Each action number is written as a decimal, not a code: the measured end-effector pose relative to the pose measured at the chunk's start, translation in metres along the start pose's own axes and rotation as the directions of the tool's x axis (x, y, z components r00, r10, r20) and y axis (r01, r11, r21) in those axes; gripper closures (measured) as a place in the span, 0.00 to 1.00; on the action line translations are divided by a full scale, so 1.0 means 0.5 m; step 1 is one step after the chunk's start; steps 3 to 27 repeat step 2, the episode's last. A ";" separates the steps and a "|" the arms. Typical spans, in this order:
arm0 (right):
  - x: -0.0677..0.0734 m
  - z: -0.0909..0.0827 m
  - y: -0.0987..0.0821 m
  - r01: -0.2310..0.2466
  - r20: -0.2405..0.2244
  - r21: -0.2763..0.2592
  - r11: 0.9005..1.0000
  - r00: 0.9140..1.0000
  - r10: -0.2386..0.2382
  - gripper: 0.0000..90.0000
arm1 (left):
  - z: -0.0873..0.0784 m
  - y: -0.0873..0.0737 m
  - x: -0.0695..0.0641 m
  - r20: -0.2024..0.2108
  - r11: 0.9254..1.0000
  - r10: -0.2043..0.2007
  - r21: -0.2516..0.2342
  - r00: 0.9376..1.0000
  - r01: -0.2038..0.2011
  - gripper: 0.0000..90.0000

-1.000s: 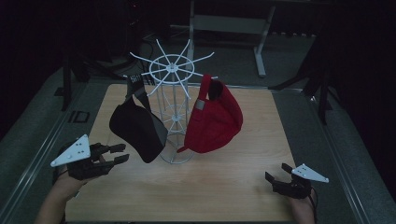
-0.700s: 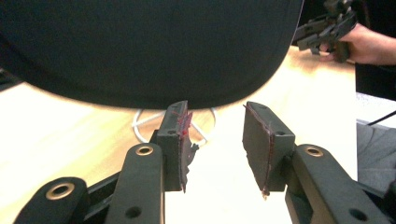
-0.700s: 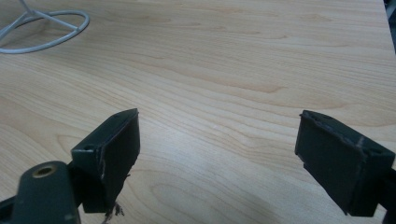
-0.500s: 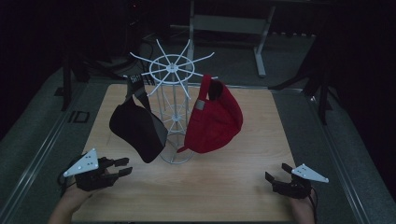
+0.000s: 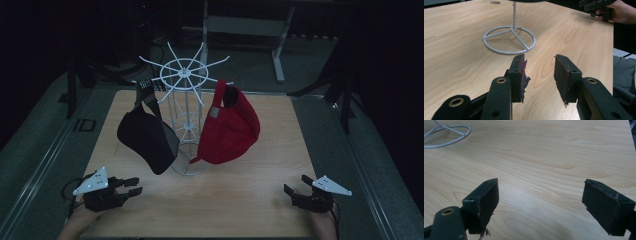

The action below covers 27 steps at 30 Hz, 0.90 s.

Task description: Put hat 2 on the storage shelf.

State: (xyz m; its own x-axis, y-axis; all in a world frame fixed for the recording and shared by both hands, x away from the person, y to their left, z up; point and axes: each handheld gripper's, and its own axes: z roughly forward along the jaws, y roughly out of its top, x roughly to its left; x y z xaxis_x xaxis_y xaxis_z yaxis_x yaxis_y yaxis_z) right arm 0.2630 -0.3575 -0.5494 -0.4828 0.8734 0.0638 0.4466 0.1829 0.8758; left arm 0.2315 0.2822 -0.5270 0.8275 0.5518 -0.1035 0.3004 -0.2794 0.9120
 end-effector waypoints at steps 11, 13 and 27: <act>0.000 0.001 0.000 0.002 0.002 0.002 1.000 1.000 -0.002 0.16 | 0.000 -0.002 0.000 -0.004 1.000 0.001 -0.003 1.000 -0.001 0.68; 0.000 0.001 0.000 0.002 0.002 0.002 1.000 1.000 -0.002 0.16 | 0.000 -0.002 0.000 -0.004 1.000 0.001 -0.003 1.000 -0.001 0.68; 0.000 0.001 0.000 0.002 0.002 0.002 1.000 1.000 -0.002 0.16 | 0.000 -0.002 0.000 -0.004 1.000 0.001 -0.003 1.000 -0.001 0.68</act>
